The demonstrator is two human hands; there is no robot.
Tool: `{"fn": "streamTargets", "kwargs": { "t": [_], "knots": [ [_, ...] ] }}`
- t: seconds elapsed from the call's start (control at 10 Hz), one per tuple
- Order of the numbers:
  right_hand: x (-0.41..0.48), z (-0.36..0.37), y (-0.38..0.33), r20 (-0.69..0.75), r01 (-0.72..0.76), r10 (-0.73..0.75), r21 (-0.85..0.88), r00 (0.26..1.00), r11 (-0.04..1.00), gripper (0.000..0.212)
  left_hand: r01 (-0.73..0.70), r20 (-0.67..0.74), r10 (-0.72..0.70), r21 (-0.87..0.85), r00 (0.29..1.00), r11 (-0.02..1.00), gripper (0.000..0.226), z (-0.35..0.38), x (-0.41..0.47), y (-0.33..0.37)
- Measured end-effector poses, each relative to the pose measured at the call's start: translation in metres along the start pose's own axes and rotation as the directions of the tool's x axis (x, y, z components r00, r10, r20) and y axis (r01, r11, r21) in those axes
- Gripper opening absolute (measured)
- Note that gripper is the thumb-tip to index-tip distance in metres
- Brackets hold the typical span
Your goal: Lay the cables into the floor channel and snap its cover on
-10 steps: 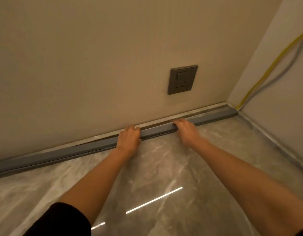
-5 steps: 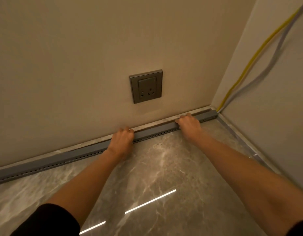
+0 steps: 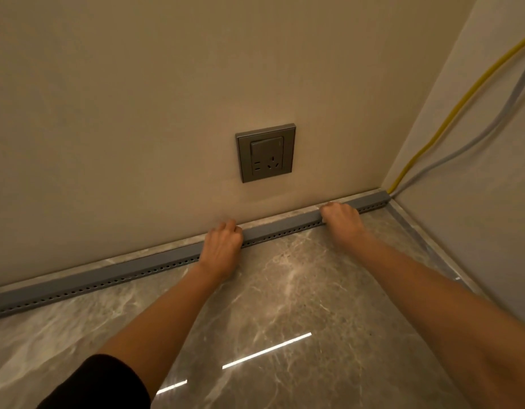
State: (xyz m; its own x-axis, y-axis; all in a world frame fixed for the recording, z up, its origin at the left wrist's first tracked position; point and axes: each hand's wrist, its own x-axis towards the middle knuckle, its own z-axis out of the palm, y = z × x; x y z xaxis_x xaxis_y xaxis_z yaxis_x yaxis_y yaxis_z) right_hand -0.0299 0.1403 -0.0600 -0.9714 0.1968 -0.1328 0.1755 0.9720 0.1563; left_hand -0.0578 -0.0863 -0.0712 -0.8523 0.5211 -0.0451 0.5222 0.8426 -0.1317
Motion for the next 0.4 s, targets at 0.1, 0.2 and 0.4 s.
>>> {"fn": "streamTargets", "kwargs": {
  "t": [0.1, 0.2, 0.4],
  "knots": [
    [-0.002, 0.0, -0.003, -0.004, -0.04, 0.04, 0.021, 0.999, 0.999, 0.027, 0.049, 0.003, -0.049, 0.023, 0.999, 0.999, 0.024, 0.001, 0.002, 0.009],
    [0.0, 0.003, -0.014, -0.021, -0.056, 0.056, -0.014, 0.998, 0.998, 0.029, 0.108, -0.026, -0.107, 0.023, 0.994, 0.994, 0.03, 0.0, 0.006, 0.014],
    [-0.013, -0.006, -0.049, -0.075, -0.044, 0.049, 0.061, 0.996, 0.997, 0.027, 0.22, -0.027, -0.224, -0.106, 0.974, 0.97, 0.031, -0.01, -0.008, 0.01]
  ]
}}
